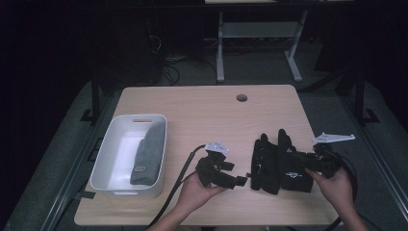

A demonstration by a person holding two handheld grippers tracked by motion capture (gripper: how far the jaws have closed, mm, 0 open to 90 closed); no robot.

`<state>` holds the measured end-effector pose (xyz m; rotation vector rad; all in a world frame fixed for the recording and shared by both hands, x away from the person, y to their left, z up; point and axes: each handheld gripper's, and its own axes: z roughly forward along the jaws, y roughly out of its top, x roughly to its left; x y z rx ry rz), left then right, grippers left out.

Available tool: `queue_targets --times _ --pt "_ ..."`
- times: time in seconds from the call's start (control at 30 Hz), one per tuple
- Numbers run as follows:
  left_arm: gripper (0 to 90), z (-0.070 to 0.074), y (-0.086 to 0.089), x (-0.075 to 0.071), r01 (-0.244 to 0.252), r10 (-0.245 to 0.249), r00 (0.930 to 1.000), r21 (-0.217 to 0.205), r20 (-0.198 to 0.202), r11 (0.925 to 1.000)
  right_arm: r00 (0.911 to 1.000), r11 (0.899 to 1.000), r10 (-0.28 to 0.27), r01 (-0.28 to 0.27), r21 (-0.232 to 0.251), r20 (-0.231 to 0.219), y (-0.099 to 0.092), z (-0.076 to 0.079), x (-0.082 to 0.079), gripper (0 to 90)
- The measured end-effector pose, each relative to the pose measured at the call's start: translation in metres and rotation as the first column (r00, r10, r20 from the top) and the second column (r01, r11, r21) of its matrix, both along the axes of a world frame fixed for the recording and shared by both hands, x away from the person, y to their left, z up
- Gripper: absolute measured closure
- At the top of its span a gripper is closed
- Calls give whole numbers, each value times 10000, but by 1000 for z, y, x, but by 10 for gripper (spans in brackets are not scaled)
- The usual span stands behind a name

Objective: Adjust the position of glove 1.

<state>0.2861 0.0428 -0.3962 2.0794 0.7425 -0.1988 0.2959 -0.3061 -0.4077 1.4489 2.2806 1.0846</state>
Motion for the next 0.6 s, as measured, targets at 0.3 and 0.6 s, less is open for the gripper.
queue_targets --times 0.3,0.6 --pt "253 2 6 0 -61 61 10000 41 51 10000 9998 9992 140 -135 387 -120 31 2 19 762" --pt "251 -1 9 1 -80 80 10000 105 40 9999 9987 9982 9 22 602 -511 49 -11 31 750"
